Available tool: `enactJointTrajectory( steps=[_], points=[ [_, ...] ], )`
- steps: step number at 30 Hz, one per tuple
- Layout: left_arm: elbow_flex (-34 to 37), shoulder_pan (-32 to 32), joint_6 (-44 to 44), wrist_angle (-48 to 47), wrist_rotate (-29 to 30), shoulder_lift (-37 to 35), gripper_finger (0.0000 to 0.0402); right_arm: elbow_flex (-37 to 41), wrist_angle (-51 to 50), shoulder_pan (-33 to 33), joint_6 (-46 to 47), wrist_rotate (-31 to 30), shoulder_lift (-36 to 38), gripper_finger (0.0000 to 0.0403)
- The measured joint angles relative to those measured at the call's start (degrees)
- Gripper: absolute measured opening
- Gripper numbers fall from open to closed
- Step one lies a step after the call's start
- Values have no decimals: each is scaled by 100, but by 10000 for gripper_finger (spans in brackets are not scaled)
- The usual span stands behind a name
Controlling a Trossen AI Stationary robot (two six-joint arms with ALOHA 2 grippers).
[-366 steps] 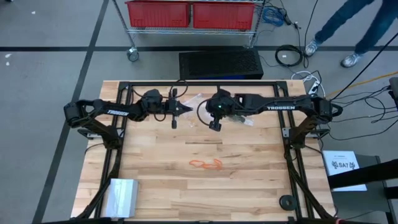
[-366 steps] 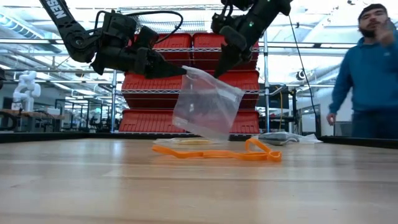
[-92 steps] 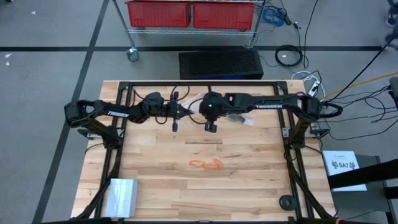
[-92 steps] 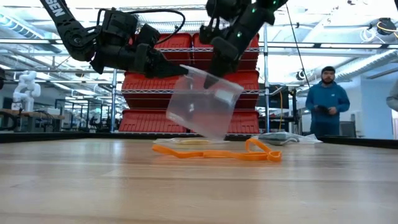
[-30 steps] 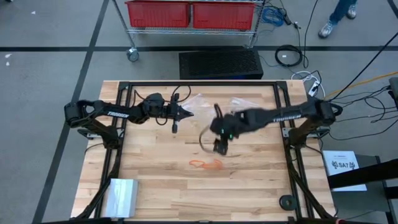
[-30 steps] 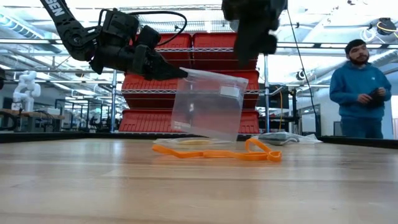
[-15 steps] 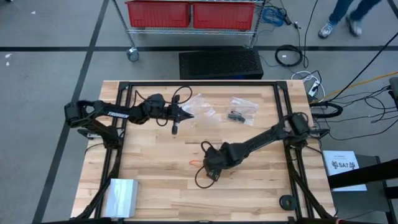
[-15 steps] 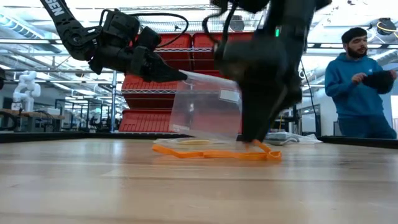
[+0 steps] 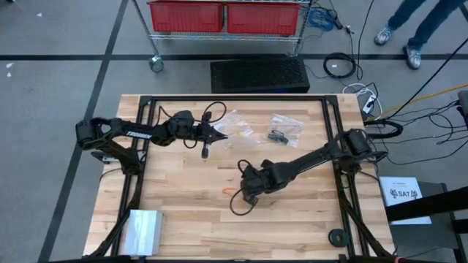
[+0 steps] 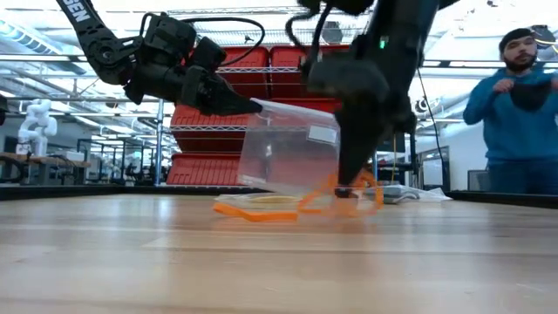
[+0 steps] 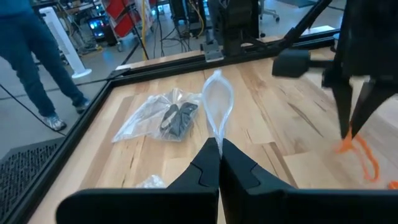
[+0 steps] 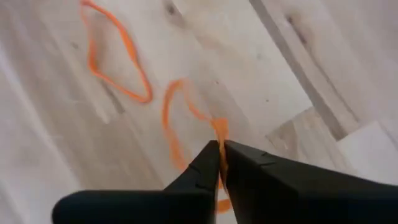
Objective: Sort rubber bands
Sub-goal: Put the orange rubber band into the zip bag
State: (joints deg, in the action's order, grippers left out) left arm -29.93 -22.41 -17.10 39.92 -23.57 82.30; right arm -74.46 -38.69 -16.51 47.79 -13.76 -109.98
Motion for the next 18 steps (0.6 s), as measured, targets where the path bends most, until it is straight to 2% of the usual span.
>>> enactJointTrajectory(
  steps=[4,8,12,15,18],
  points=[
    [0,0,-3,0,-3,0,0,0,-59,30,-33,-21,377,13],
    [0,0,-16,1,-4,0,0,0,-63,32,-95,-413,779,3],
    [0,0,-16,-8,-4,0,0,-7,-64,36,-125,-443,974,8],
    [0,0,-14,-17,-7,0,0,-6,-98,33,-61,-273,989,23],
    [0,0,8,-19,-12,0,0,-6,-99,32,7,-215,989,57]
  ],
)
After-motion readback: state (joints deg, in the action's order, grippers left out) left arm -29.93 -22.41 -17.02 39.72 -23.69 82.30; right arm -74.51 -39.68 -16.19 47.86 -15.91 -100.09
